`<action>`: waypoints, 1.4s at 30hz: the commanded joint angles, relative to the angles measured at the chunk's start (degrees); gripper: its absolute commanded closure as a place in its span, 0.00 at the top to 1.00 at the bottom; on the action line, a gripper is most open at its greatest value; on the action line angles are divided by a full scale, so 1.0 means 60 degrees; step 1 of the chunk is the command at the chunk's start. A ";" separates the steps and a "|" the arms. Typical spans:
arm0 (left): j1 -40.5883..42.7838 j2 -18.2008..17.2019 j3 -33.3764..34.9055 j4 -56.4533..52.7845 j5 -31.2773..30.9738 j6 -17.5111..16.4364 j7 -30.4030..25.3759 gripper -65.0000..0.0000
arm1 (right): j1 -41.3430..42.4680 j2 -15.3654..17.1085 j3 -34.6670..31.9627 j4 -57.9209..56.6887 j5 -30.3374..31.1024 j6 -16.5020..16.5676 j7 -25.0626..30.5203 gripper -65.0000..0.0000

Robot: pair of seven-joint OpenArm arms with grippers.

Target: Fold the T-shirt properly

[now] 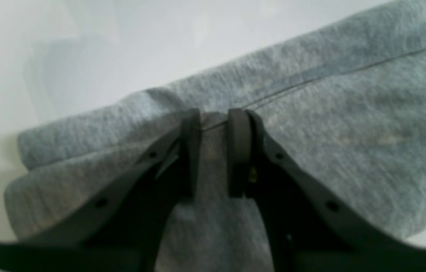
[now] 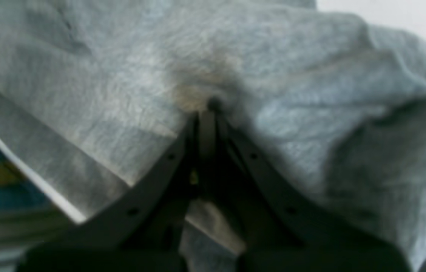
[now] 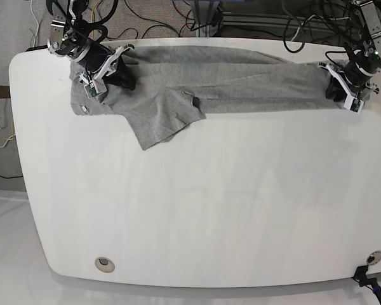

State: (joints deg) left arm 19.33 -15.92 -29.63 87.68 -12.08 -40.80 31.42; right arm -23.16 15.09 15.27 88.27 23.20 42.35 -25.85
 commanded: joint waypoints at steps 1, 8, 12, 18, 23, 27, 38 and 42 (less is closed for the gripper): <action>-0.0138 -0.0123 -0.0022 -0.0364 0.0394 0.0133 0.0353 0.16 | 0.0321 0.0188 0.0042 -0.0594 -0.0709 -0.0391 -0.0432 0.00; -0.1354 -0.0123 0.0257 -0.1111 0.0496 0.0133 0.0339 0.16 | 0.1420 0.0203 0.0042 -0.1473 -0.0724 -0.0391 -0.0330 0.00; -0.1940 -0.0049 0.0476 -0.1199 0.1302 0.0133 0.0339 0.16 | 0.2065 0.0217 0.0027 -0.1752 -0.0724 -0.0391 -0.0330 0.00; -0.2731 0.0053 0.0725 -0.1727 0.1419 0.0133 0.0339 0.16 | 0.2944 0.0320 -0.0266 -0.2411 -0.0739 -0.0391 -0.0330 0.00; -0.3200 0.0024 0.0725 -0.2196 0.1419 0.0133 0.0324 0.16 | 0.3339 0.0481 -0.0647 -0.2734 -0.0739 -0.0391 -0.0139 0.00; -0.3185 0.0024 0.0725 -0.2196 0.1419 0.0133 0.0192 0.16 | 0.3354 0.0466 -0.0647 -0.2719 -0.0739 -0.0391 -0.0139 0.00; -0.3141 0.0024 0.0725 -0.2078 0.1419 0.0133 0.0002 0.16 | 0.3369 0.0466 -0.0647 -0.1781 -0.0724 -0.0391 -0.0139 0.00; -0.2907 0.0053 0.0725 -0.1448 0.1507 0.0133 -0.0467 0.16 | 0.3178 0.0408 -0.0647 -0.0462 -0.0724 -0.0391 -0.0139 0.00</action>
State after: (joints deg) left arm 2.11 -14.63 -25.06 76.64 -3.33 -40.42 30.44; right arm -4.12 16.99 11.14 81.60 17.69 39.75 -28.60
